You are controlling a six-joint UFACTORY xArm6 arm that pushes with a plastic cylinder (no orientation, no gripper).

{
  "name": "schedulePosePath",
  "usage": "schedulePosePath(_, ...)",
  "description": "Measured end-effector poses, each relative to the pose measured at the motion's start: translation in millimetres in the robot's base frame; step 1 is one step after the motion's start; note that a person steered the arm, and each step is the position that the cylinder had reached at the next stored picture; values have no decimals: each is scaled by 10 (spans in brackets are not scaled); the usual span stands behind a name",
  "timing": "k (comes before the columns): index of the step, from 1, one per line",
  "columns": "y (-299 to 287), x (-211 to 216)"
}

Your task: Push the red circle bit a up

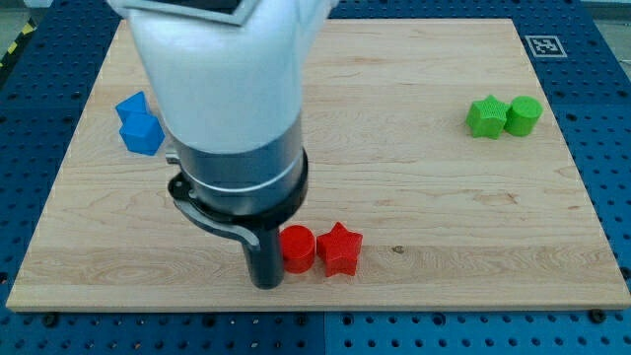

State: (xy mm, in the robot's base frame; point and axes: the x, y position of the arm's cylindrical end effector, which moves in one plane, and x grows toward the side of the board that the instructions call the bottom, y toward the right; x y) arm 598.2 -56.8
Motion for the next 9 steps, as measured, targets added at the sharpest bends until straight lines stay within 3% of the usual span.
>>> schedulePosePath(4, 110, 208)
schedulePosePath(9, 319, -241)
